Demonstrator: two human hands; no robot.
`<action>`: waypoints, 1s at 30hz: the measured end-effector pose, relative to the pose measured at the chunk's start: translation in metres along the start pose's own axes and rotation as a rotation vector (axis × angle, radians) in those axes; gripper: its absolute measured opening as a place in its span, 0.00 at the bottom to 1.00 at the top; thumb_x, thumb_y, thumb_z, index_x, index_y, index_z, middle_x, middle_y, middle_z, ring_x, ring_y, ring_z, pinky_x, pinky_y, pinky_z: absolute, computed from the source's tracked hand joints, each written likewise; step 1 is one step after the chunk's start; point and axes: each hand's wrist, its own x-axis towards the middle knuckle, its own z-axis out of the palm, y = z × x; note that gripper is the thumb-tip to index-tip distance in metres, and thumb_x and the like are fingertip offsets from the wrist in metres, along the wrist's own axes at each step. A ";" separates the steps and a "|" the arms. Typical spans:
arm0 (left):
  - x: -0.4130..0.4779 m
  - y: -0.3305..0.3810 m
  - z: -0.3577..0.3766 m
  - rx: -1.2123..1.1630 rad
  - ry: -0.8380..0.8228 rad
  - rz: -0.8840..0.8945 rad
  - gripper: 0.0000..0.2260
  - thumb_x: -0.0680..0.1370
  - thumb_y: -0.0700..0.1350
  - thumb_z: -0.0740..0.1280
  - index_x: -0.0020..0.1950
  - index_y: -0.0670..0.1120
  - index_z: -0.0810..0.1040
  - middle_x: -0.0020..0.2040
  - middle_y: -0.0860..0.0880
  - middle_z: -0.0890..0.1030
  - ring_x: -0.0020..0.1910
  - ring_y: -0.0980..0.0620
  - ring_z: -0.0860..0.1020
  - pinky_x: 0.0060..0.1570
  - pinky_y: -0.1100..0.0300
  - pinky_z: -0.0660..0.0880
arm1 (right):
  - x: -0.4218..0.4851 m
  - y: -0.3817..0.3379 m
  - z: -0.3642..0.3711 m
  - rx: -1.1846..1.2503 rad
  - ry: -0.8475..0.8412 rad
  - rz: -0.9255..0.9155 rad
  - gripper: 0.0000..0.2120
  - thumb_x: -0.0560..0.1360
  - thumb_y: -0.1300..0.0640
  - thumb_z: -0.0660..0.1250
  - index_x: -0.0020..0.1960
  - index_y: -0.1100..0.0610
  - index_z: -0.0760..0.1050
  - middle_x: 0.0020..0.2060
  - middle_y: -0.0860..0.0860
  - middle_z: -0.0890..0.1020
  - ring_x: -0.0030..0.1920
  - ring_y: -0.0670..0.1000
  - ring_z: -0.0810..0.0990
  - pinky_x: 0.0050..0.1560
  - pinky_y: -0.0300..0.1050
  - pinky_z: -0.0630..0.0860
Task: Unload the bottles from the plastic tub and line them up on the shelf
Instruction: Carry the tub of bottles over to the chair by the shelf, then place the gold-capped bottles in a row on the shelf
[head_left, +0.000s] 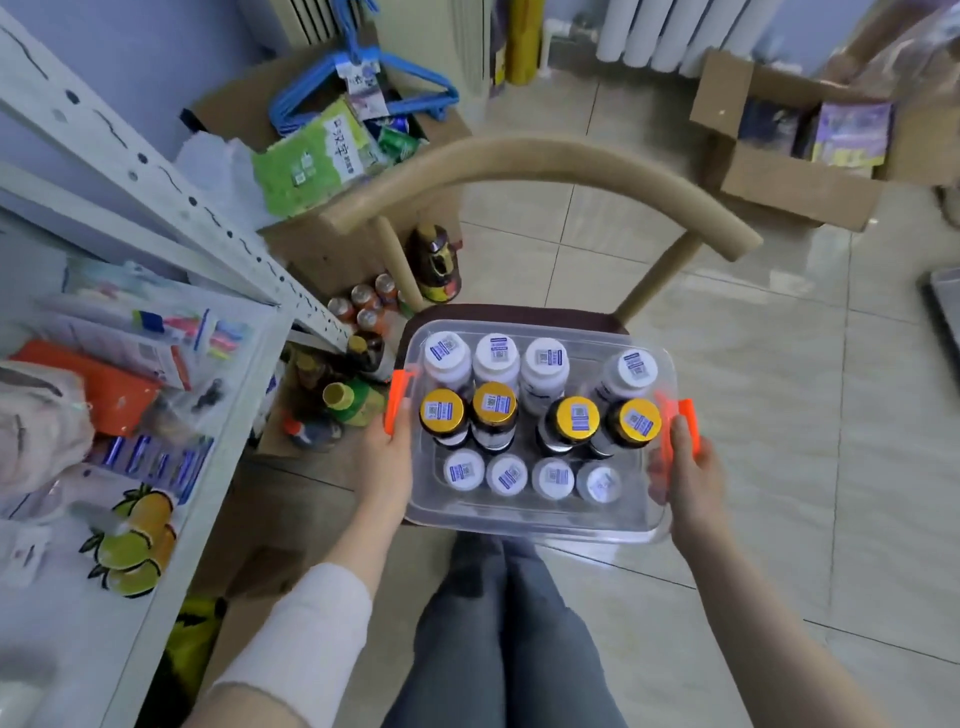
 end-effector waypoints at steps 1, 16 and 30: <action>0.014 -0.006 0.009 -0.002 -0.003 -0.004 0.21 0.78 0.58 0.56 0.50 0.41 0.76 0.43 0.39 0.80 0.43 0.43 0.77 0.43 0.54 0.71 | 0.013 0.004 0.008 -0.008 0.000 -0.009 0.23 0.67 0.33 0.57 0.44 0.52 0.72 0.41 0.53 0.77 0.38 0.53 0.74 0.38 0.45 0.70; 0.082 -0.045 0.042 -0.031 0.046 -0.001 0.19 0.79 0.55 0.56 0.48 0.41 0.75 0.38 0.45 0.76 0.36 0.50 0.74 0.36 0.58 0.67 | 0.073 0.027 0.059 -0.008 0.002 -0.095 0.19 0.75 0.40 0.57 0.42 0.56 0.71 0.38 0.52 0.73 0.40 0.52 0.71 0.43 0.46 0.68; 0.060 -0.017 -0.003 0.283 -0.028 0.140 0.24 0.77 0.51 0.63 0.71 0.46 0.64 0.70 0.43 0.65 0.70 0.45 0.65 0.68 0.45 0.65 | 0.034 -0.020 0.034 -0.385 0.120 -0.289 0.29 0.71 0.38 0.60 0.61 0.59 0.71 0.57 0.59 0.75 0.58 0.57 0.73 0.59 0.55 0.72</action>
